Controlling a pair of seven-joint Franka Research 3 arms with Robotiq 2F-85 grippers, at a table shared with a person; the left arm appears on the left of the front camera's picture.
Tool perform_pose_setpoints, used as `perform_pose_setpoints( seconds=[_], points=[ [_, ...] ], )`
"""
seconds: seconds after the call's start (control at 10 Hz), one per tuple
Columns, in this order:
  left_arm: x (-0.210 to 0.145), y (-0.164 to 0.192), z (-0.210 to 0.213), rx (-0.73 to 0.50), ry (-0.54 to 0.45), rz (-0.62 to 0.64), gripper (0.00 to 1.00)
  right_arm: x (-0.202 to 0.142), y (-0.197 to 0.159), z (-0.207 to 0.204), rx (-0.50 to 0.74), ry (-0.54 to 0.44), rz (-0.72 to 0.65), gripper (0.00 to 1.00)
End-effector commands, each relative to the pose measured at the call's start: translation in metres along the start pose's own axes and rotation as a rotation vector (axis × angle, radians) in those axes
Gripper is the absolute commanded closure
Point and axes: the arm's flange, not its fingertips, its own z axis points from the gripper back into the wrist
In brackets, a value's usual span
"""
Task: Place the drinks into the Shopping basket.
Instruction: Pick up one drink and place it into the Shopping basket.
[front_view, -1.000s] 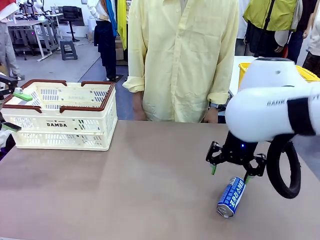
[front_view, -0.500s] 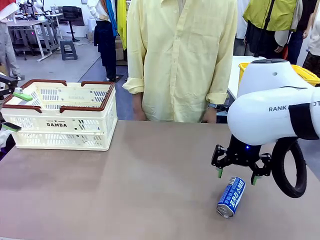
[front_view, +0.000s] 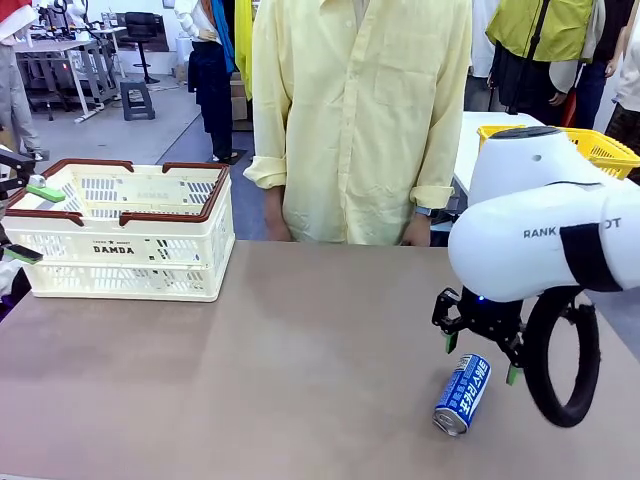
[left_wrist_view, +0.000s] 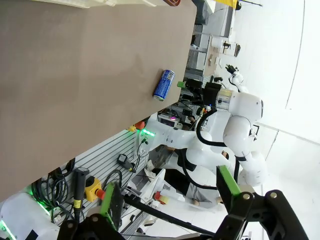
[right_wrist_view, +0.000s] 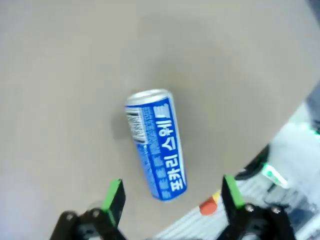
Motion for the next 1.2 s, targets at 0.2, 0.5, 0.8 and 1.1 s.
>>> perform_pose_setpoints(
  seconds=[0.2, 0.5, 0.8, 1.1],
  points=[
    [-0.002, -0.002, 0.000, -0.026, -0.003, 0.004, 0.00, -0.014, 0.003, -0.022, -0.121, 0.008, -0.208, 0.00],
    [-0.002, -0.002, 0.000, -0.026, -0.003, 0.004, 0.00, -0.007, 0.009, -0.059, -0.057, -0.019, -0.158, 0.00],
    [-0.002, -0.002, 0.000, -0.026, -0.003, 0.004, 0.00, 0.004, 0.017, -0.087, 0.026, 0.005, -0.087, 0.00],
    [-0.002, -0.002, 0.000, -0.026, -0.003, 0.004, 0.00, 0.007, 0.018, -0.102, 0.036, 0.003, -0.047, 0.00]
  ],
)
